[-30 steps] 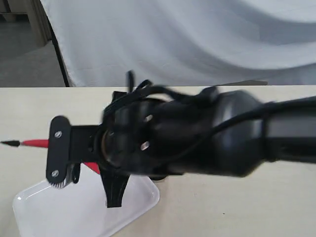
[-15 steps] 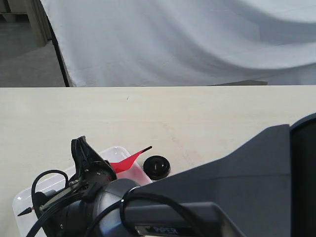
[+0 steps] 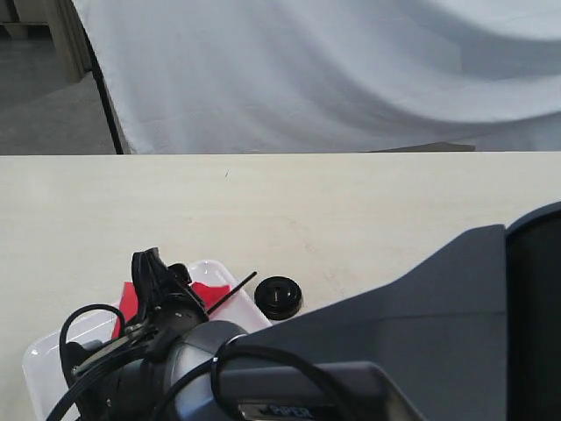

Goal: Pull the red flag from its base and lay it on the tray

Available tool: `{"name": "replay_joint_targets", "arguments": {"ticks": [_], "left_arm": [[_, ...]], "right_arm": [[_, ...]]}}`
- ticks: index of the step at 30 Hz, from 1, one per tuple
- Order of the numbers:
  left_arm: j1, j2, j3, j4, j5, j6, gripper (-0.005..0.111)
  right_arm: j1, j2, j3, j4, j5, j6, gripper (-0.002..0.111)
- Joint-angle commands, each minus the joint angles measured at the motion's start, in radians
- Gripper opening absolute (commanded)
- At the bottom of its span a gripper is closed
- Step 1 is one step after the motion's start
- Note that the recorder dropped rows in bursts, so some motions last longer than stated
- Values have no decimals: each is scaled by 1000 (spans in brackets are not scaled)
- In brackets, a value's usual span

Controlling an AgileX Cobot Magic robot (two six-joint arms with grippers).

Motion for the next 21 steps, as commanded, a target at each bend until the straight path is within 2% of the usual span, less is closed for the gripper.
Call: {"name": "replay_joint_targets", "arguments": {"ticks": [1,3,15,17,18,20,21], "left_arm": [[-4,-1,2,0,0,1,0],[-4,-1,2,0,0,1,0],[-4,-1,2,0,0,1,0],[-4,-1,2,0,0,1,0],[-4,-1,2,0,0,1,0],[-4,-1,2,0,0,1,0],[-4,-1,2,0,0,1,0]], "right_arm": [[7,3,-7,18,60,11,73],[15,3,-7,22,94,7,69],[20,-167,-7,231,103,-61,68],[10,-211,-7,271,86,-56,61],[0,-235,-7,301,74,-55,54],[-25,-279,-7,357,45,-55,36],[-45,-303,-7,390,28,-55,23]]}}
